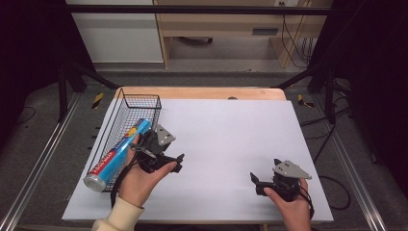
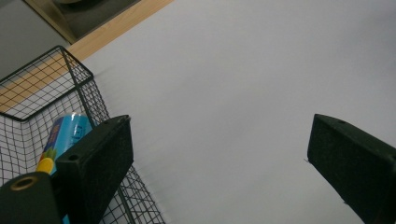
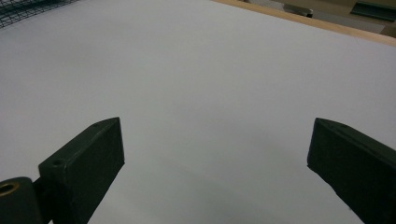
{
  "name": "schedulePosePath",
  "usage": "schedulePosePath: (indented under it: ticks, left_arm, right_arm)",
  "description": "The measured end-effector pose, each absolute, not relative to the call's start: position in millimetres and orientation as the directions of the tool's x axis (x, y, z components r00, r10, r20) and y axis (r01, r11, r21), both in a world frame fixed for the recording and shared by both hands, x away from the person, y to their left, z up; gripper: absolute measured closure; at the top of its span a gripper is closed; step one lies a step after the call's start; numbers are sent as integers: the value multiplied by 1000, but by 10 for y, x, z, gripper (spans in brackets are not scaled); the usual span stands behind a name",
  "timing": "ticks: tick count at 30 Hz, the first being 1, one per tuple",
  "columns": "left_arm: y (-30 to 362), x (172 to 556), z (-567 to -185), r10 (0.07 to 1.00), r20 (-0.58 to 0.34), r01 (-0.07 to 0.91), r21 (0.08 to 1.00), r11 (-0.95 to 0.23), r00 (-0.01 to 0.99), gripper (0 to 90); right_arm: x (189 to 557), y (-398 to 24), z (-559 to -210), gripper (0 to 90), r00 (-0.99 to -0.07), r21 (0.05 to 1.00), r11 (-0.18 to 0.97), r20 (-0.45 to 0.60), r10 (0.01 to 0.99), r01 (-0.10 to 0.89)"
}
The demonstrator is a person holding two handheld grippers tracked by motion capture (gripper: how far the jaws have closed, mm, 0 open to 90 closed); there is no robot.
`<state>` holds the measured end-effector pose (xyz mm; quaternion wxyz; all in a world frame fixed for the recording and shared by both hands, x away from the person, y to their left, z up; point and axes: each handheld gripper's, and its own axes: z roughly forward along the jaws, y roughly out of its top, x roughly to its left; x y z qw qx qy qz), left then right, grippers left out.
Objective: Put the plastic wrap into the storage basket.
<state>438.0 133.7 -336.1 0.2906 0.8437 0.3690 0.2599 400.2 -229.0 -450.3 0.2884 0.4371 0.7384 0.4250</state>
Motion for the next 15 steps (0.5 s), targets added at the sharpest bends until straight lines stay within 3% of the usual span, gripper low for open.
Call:
schedulePosePath:
  ticks: [15]
  left_arm:
    - [1087,4384,-3466,739,225,449,671,-590,634,70]
  right_arm:
    - [3999,-2308,-4500,43,-447,881,254,-54,893,400]
